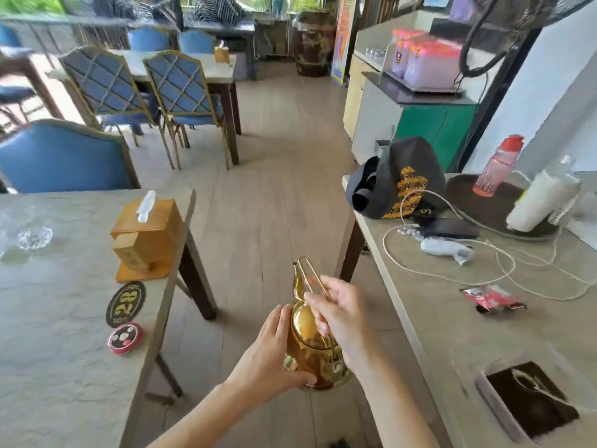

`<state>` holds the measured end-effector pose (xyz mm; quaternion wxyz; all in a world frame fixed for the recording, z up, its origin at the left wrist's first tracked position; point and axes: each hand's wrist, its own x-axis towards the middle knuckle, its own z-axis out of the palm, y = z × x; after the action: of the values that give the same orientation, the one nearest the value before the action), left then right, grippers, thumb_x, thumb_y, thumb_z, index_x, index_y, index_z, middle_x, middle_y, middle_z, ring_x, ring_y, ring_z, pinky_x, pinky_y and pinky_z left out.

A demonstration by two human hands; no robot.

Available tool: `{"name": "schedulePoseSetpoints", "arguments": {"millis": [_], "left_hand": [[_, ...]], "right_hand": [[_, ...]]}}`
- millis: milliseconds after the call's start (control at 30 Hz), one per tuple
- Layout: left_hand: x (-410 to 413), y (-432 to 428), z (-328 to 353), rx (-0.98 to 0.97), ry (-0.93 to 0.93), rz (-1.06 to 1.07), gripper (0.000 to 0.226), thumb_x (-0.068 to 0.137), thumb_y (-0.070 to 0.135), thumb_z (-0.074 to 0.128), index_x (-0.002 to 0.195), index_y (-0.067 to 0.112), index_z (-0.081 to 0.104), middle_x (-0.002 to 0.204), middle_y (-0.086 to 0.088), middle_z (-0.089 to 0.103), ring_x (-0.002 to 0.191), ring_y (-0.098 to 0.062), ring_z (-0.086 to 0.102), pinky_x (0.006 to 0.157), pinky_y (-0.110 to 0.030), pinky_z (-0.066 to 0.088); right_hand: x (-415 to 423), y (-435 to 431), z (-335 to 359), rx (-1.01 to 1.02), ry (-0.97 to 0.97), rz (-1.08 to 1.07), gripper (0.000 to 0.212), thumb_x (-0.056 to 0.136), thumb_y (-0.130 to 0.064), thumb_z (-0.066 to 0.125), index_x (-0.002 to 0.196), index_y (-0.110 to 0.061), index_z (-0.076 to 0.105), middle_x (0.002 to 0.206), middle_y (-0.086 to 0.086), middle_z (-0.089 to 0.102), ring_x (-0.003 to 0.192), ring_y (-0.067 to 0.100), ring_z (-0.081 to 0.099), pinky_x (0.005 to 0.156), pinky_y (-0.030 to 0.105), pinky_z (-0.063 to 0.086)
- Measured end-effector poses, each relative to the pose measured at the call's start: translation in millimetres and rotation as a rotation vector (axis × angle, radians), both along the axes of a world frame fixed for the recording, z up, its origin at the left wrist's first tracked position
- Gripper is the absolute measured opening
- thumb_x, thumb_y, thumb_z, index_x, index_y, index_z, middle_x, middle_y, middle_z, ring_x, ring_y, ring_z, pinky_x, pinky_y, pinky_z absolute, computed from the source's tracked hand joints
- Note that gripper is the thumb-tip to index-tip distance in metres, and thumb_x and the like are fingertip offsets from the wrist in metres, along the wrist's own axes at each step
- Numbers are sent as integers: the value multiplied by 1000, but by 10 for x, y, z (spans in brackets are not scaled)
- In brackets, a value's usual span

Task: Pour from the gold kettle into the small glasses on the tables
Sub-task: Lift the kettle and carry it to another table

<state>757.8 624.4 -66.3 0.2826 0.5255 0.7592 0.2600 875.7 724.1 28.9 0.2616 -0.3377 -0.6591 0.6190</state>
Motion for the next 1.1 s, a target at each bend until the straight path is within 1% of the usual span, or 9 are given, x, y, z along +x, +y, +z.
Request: {"name": "schedulePoseSetpoints", "arguments": {"millis": [167, 233, 300, 400, 500, 633, 800, 933, 1100], "left_hand": [[-243, 595, 64, -2, -6, 183, 133, 73, 60, 83, 167, 23, -4, 170, 12, 9, 159, -10, 18, 126, -26, 28], [-431, 825, 103, -8, 10, 257, 131, 75, 59, 82, 167, 24, -3, 171, 11, 10, 159, -10, 18, 127, -26, 26], [-659, 1013, 101, -9, 14, 313, 126, 76, 61, 81, 166, 26, -1, 170, 11, 13, 158, -9, 20, 127, -25, 26], [-1052, 1271, 55, -43, 18, 390, 127, 74, 63, 81, 165, 30, -1, 169, 12, 13, 156, -9, 20, 129, -31, 29], [-1539, 1527, 10, -80, 2, 468, 132, 71, 61, 84, 166, 26, 0, 169, 9, 12, 157, -12, 17, 130, -34, 25], [-2263, 1840, 13, -150, 14, 528, 136, 69, 60, 84, 167, 18, -1, 169, 4, 13, 157, -16, 15, 130, -34, 25], [-3129, 2248, 22, -198, 42, 553, 136, 69, 63, 84, 167, 18, 0, 169, 1, 15, 158, -19, 17, 128, -36, 28], [-3772, 2578, 58, -179, 38, 571, 133, 71, 65, 81, 167, 21, 1, 171, 2, 12, 159, -19, 14, 131, -38, 25], [-4567, 3068, 51, -117, 1, 650, 126, 72, 63, 82, 165, 27, 4, 168, 6, 15, 155, -15, 18, 130, -35, 25]], "right_hand": [[-545, 727, 23, 184, -120, 92, 21, 88, -23, 60, 78, -4, 60, 55, -1, 45, 48, 11, 38, 48, 26, 34], [-866, 981, 31, 281, -162, 116, 15, 91, -22, 61, 89, -9, 68, 62, -6, 58, 54, 7, 51, 51, 22, 42], [-1186, 1179, 19, 364, -212, 163, 23, 93, -26, 59, 108, -12, 69, 86, -4, 71, 75, 7, 65, 64, 16, 52], [-1673, 1500, -47, 433, -226, 227, 25, 93, -27, 59, 114, -14, 67, 84, -9, 65, 70, 1, 58, 57, 6, 42], [-2244, 1840, -119, 394, -202, 301, 20, 92, -24, 60, 107, -13, 68, 83, -2, 69, 69, 5, 61, 58, 10, 45], [-3019, 2178, -189, 297, -167, 385, 11, 90, -20, 62, 95, -12, 69, 60, -7, 56, 51, 6, 47, 51, 21, 40], [-3904, 2630, -214, 193, -204, 467, 9, 85, -22, 61, 90, -16, 66, 55, -7, 54, 50, 9, 47, 56, 31, 41], [-4568, 3032, -104, 90, -177, 547, 7, 89, -15, 60, 89, -16, 67, 56, -5, 55, 45, 9, 47, 48, 27, 41], [-5484, 3582, -7, 9, -124, 702, 10, 93, -6, 56, 91, -4, 65, 60, 4, 53, 48, 12, 45, 43, 24, 38]]}}
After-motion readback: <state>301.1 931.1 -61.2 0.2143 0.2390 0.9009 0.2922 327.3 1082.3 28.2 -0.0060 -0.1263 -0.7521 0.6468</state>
